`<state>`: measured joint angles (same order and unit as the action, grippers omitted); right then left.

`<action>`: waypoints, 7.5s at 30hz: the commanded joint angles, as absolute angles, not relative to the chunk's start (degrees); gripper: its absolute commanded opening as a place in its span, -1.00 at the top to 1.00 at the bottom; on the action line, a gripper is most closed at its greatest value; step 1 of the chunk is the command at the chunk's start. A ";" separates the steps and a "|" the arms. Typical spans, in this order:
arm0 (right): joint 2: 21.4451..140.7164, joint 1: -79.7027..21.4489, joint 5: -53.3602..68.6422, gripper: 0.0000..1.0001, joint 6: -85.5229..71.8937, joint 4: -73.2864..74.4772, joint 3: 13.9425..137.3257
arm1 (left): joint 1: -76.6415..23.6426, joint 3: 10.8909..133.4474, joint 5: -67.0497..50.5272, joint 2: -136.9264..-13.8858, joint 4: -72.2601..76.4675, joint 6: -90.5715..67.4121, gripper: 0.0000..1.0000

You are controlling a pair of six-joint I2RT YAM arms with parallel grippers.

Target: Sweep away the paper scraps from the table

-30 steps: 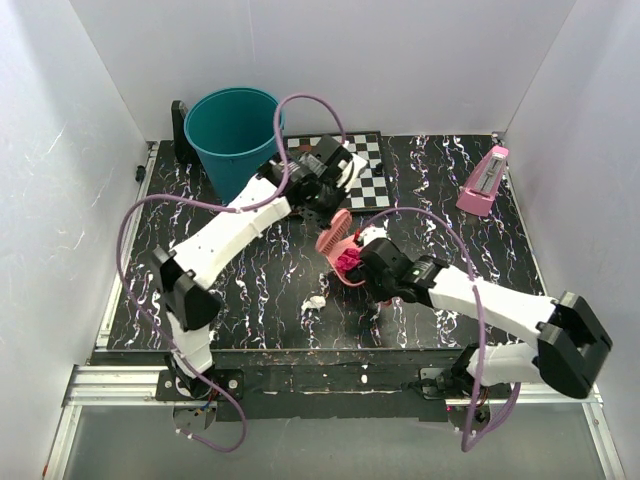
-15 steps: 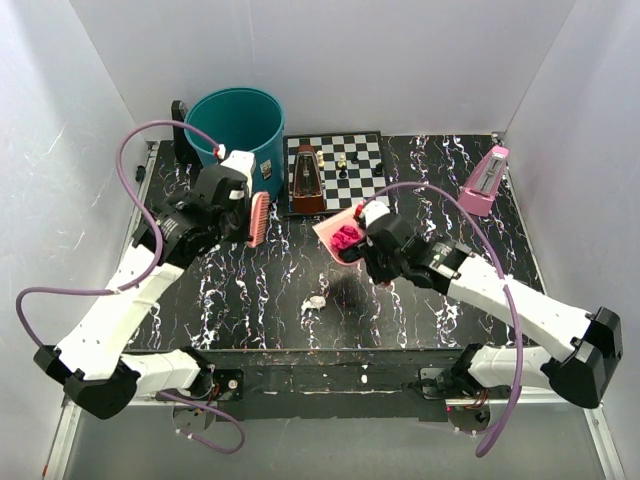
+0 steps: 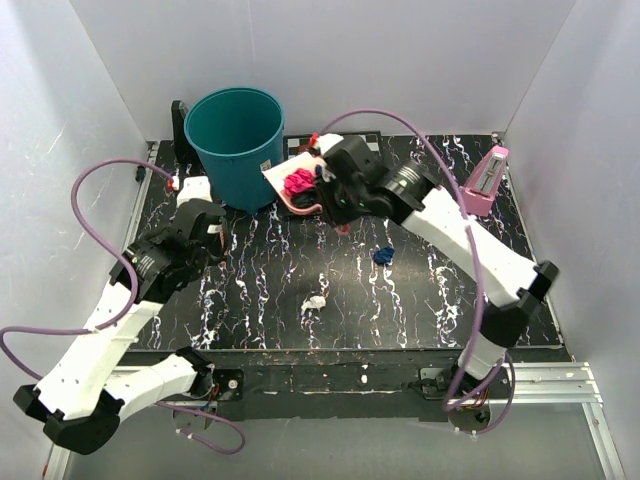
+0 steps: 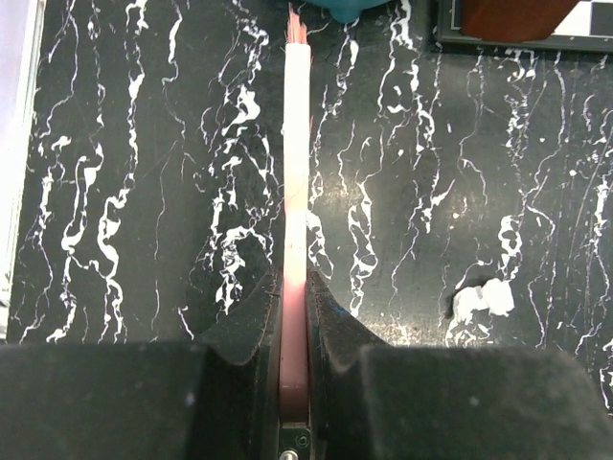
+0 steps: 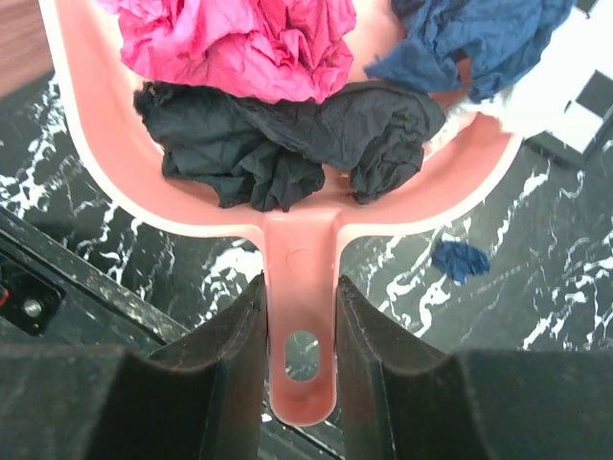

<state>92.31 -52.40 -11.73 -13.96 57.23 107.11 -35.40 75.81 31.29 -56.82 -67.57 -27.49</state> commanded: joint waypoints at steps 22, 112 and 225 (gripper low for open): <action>122.51 -51.86 8.26 0.97 -29.53 34.91 144.93 | -34.80 65.39 24.96 -52.56 -61.53 -31.11 1.00; 88.53 -37.53 20.68 0.97 -21.91 29.16 101.55 | -34.63 72.42 22.77 -49.04 -58.72 -25.32 1.00; 62.06 -43.24 -44.82 0.97 -26.28 49.57 65.48 | -47.02 92.55 -4.30 -98.52 -52.22 -67.50 1.00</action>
